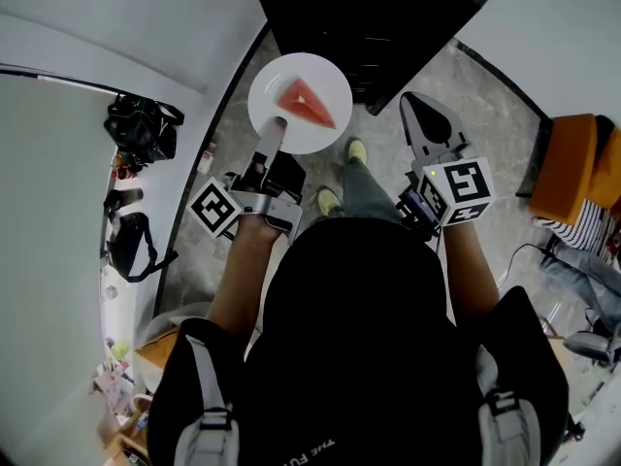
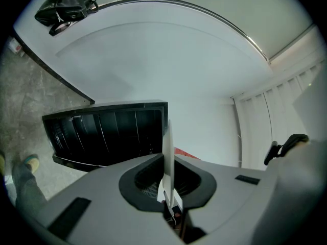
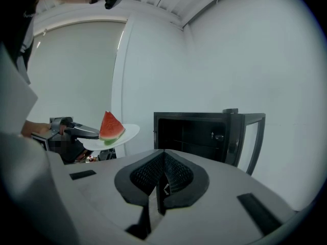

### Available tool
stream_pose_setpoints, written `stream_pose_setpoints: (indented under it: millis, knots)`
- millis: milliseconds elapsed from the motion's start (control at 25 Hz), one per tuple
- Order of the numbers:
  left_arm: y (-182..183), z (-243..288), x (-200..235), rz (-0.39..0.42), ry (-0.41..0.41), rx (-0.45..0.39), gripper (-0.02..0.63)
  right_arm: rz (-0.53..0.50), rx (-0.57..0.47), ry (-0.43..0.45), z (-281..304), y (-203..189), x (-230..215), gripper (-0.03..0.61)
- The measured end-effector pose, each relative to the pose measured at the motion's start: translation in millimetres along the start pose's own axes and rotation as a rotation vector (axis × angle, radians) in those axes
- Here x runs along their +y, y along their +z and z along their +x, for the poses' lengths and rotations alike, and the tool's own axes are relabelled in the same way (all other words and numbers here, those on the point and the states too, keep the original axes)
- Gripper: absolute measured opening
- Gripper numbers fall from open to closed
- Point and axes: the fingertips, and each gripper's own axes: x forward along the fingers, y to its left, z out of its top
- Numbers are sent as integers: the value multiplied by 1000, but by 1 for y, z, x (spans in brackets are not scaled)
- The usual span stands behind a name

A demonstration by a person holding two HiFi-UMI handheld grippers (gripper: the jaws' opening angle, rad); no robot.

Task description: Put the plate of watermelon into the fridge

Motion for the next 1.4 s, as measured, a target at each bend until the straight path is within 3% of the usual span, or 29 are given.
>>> stream_pose_setpoints:
  millis: [240,1400]
  knots:
    - [2,2,0,-3,13,-9,28,2,9,8,5,0,-4,8]
    - [22,119,44,-26,78,-7,27,25,53,71,95,4,-87,8]
